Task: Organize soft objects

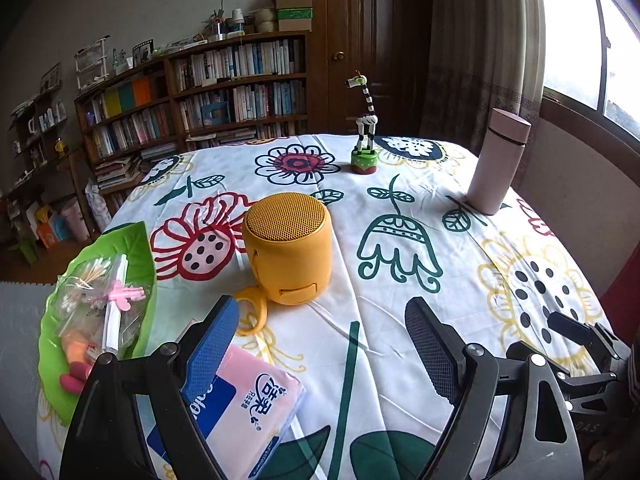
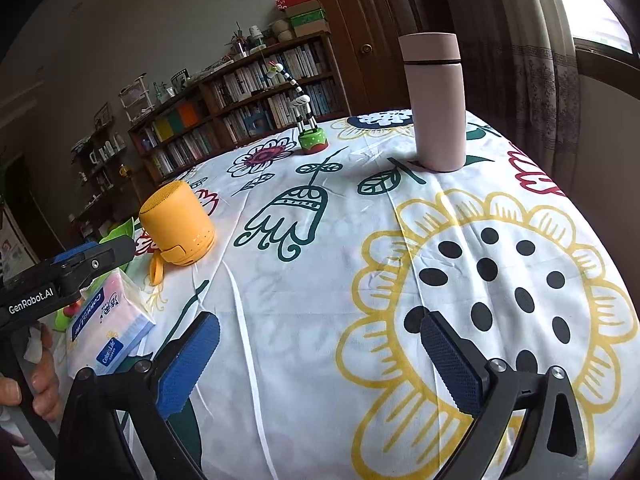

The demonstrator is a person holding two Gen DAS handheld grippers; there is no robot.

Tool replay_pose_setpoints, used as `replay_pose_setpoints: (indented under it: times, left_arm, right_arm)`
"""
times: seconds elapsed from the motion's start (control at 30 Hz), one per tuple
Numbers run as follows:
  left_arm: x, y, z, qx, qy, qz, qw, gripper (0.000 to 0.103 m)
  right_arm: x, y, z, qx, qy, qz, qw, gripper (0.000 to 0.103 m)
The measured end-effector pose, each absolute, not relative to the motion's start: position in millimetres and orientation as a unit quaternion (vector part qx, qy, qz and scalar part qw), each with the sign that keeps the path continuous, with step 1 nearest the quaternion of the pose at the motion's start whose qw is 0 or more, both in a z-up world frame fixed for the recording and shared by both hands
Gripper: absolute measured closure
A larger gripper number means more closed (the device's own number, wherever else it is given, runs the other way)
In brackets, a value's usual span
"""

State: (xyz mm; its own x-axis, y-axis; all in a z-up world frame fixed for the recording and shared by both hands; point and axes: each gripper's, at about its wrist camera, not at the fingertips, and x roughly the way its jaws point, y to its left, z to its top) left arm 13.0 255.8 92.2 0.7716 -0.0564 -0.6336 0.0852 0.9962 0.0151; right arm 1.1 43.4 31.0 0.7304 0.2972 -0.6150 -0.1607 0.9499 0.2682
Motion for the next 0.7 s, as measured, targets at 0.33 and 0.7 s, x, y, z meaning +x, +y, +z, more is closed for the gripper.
replay_pose_setpoints:
  times: [0.33, 0.7]
  left_arm:
    - [1, 274, 93, 0.011, 0.328, -0.022, 0.944, 0.017]
    - [-10, 326, 100, -0.014, 0.317, 0.048, 0.947, 0.010]
  right_arm:
    - [9, 82, 52, 0.077, 0.339, 0.149, 0.926, 0.000]
    - [23, 154, 72, 0.026, 0.325, 0.205, 0.923, 0.000]
